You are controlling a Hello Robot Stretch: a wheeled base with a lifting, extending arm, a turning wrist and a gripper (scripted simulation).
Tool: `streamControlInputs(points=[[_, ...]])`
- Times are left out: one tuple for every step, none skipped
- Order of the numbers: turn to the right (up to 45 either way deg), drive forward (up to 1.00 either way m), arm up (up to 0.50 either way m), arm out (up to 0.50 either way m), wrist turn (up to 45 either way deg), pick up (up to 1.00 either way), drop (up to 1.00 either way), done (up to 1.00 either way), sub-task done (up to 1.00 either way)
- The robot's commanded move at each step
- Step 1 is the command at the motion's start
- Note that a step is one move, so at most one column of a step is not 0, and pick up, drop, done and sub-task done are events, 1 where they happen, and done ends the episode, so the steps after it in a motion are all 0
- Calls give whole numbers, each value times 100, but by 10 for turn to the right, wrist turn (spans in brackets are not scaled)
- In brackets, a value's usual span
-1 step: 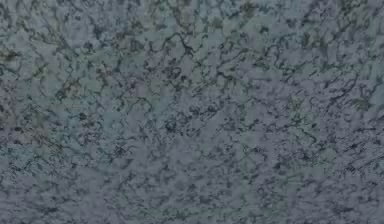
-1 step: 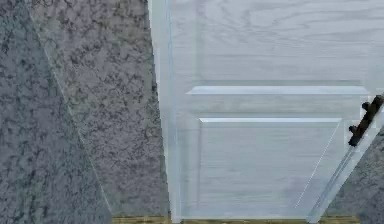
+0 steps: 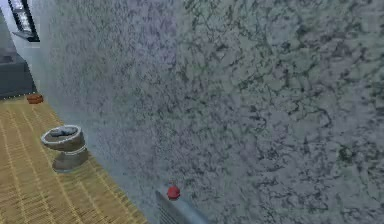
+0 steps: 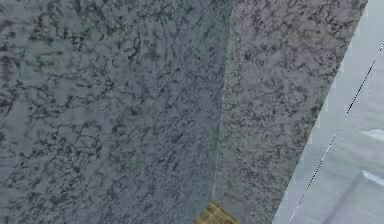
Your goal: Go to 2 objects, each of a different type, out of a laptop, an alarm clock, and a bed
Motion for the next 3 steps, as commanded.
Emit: streamControlInputs(points=[[-450, 0, 0, 0, 0, 0, 0, 0, 0], [-60, 0, 0, 0, 0, 0, 0, 0, 0], [-30, 0, 0, 0, 0, 0, 0, 0, 0]])
